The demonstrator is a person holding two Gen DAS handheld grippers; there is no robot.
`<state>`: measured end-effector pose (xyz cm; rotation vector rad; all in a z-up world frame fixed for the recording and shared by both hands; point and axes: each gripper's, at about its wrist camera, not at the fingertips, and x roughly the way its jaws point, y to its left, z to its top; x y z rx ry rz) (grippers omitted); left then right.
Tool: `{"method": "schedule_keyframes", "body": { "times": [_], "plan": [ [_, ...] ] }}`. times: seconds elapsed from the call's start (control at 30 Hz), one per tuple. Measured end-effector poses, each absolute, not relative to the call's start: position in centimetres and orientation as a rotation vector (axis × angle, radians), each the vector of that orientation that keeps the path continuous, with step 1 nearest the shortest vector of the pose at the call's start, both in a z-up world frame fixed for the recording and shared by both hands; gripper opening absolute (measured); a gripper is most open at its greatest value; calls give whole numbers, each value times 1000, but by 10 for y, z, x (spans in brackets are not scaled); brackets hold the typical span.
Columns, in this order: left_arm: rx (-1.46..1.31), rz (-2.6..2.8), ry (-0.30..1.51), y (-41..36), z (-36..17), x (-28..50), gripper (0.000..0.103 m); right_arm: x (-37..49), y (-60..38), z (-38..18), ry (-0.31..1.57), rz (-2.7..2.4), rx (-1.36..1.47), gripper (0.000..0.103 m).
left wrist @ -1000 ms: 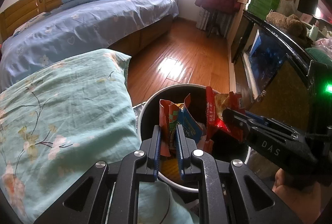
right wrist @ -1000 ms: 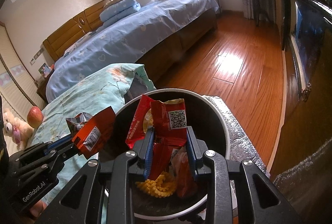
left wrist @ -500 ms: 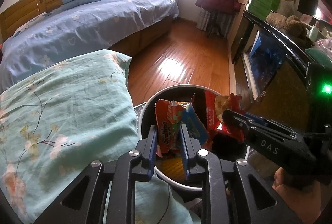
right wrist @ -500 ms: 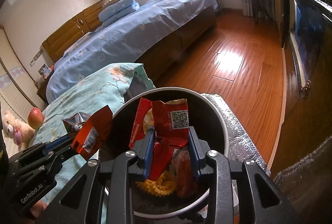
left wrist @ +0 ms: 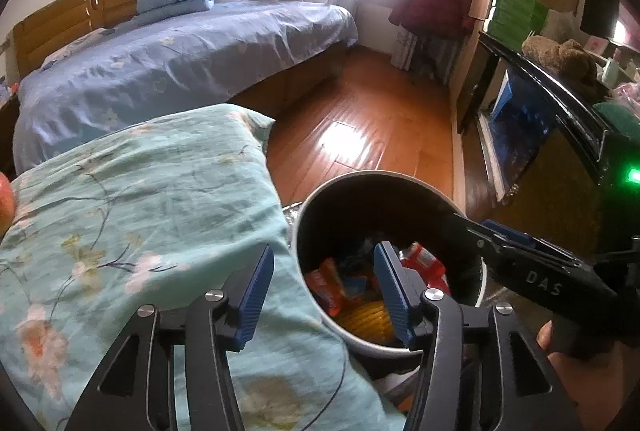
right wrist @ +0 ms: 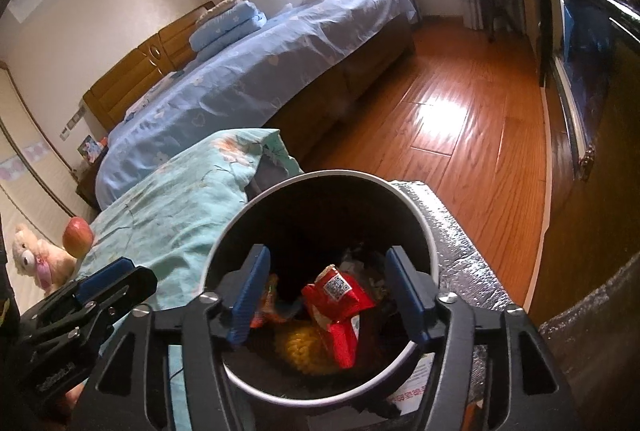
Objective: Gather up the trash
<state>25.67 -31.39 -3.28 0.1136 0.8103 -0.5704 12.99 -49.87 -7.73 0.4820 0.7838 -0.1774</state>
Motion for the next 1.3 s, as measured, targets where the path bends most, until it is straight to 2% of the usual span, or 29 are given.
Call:
{"method": "schedule_keyframes", "body": {
  "times": [0.1,0.57,0.93,1.13,1.17,1.2,1.23,1.27,1.3],
  "plan": [
    [114,-558,802,-305,-31,250,58,125,-493,-74,774,-170,484,70],
    [63,-514,753,-245,-18,197,59,92,-449,-51,697,-124,474,82],
    [26,-483,721,-195,-17,155,59,73,-410,-49,679,-85,424,84],
    [21,-474,644,-174,2,134,59,62,-396,-17,601,-66,367,85],
    [16,-472,627,-169,6,129,59,59,-393,-7,574,-64,351,90],
    [10,-467,609,-164,10,124,61,55,-388,4,546,-63,336,94],
    [6,-459,586,-159,13,118,70,51,-385,12,517,-64,323,101],
    [3,-440,556,-154,17,112,76,48,-382,19,490,-64,310,103],
    [4,-413,522,-148,20,106,87,43,-377,26,453,-63,288,103]
  ]
}}
